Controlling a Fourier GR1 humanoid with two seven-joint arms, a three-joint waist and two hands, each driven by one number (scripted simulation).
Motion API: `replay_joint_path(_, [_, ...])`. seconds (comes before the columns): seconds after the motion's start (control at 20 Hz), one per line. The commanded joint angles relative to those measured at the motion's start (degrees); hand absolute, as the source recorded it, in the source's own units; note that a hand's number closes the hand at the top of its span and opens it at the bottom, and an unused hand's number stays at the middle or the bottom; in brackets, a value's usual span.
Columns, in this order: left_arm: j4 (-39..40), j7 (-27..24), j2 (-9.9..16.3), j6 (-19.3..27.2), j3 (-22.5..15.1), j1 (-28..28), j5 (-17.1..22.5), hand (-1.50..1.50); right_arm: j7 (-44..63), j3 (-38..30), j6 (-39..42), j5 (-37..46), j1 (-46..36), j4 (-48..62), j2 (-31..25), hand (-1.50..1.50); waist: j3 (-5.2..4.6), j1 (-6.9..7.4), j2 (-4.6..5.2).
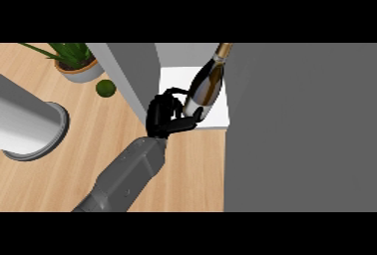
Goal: Pick up the wine, place it into the cabinet and close the cabinet
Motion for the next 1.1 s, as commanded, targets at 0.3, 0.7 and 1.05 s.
replay_joint_path(0.3, [6.5,-1.5,0.0,-2.1,1.2,-6.3,4.8,1.5,-3.4,2.5,0.5,5.2,-1.5,4.1,1.0,-1.5,0.02,0.05,0.07])
replay_joint_path(0.7, [15.4,2.6,0.0,-0.8,1.6,-13.8,6.6,1.5,2.3,-0.5,-0.5,-1.9,-1.7,-0.5,-1.1,-1.5,-0.01,-0.99,0.29])
replay_joint_path(1.05, [16.9,0.6,0.0,-0.3,0.1,-12.8,8.8,1.5,-0.7,2.0,-0.3,1.9,-4.7,4.5,0.2,-1.5,-0.03,-1.98,0.73])
